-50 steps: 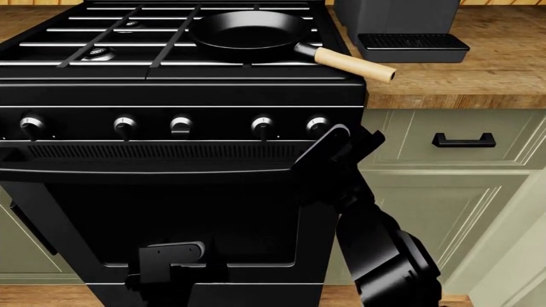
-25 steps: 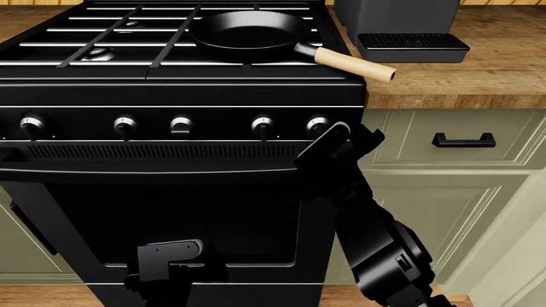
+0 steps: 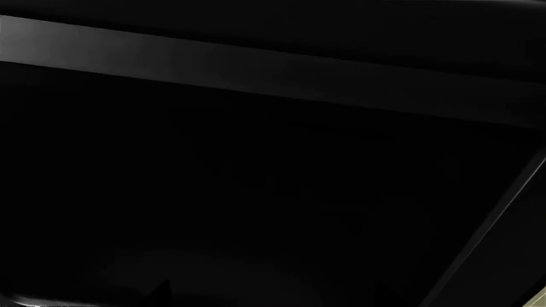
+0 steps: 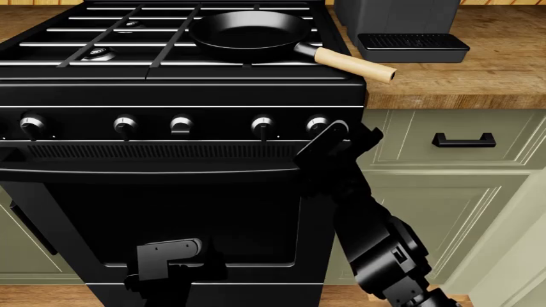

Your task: Turn off the front right burner of the stove.

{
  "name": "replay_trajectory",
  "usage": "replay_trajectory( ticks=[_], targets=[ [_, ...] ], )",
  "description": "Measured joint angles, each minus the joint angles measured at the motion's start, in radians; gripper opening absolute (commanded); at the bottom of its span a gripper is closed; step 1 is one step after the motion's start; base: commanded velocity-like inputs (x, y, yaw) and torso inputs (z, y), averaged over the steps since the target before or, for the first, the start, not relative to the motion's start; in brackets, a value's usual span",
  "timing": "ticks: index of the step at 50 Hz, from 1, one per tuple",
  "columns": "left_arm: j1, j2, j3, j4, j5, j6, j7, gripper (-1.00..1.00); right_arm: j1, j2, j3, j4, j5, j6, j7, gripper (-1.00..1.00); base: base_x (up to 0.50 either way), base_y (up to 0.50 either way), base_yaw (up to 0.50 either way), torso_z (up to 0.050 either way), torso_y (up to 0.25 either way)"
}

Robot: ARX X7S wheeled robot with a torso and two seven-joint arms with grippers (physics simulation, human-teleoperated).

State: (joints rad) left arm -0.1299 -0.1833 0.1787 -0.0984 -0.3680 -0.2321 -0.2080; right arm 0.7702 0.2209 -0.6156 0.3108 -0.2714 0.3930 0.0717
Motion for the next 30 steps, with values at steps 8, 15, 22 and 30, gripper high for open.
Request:
replay_trajectory(
  ticks=[8,15,22,30],
  targets=[
    [-0.004,-0.002,0.002,-0.004,-0.005,-0.002,-0.004,1.00,0.014,-0.005,-0.004,0.029,0.003,-0.014,0.007,1.00,0.00,0.00,0.00,0.000,0.000],
    [-0.006,-0.003,0.005,-0.005,-0.008,-0.003,-0.007,1.00,0.016,-0.006,-0.011,0.038,0.023,-0.019,0.021,1.00,0.01,0.00,0.00,0.000,0.000],
    [-0.007,-0.005,0.008,-0.006,-0.012,-0.003,-0.010,1.00,0.016,-0.007,-0.018,0.046,0.042,-0.026,0.035,1.00,0.01,0.00,0.00,0.000,0.000],
    [-0.006,-0.008,0.010,-0.005,-0.017,-0.001,-0.011,1.00,0.014,-0.008,-0.022,0.049,0.051,-0.029,0.046,1.00,0.01,0.00,0.01,0.000,0.000]
  ],
)
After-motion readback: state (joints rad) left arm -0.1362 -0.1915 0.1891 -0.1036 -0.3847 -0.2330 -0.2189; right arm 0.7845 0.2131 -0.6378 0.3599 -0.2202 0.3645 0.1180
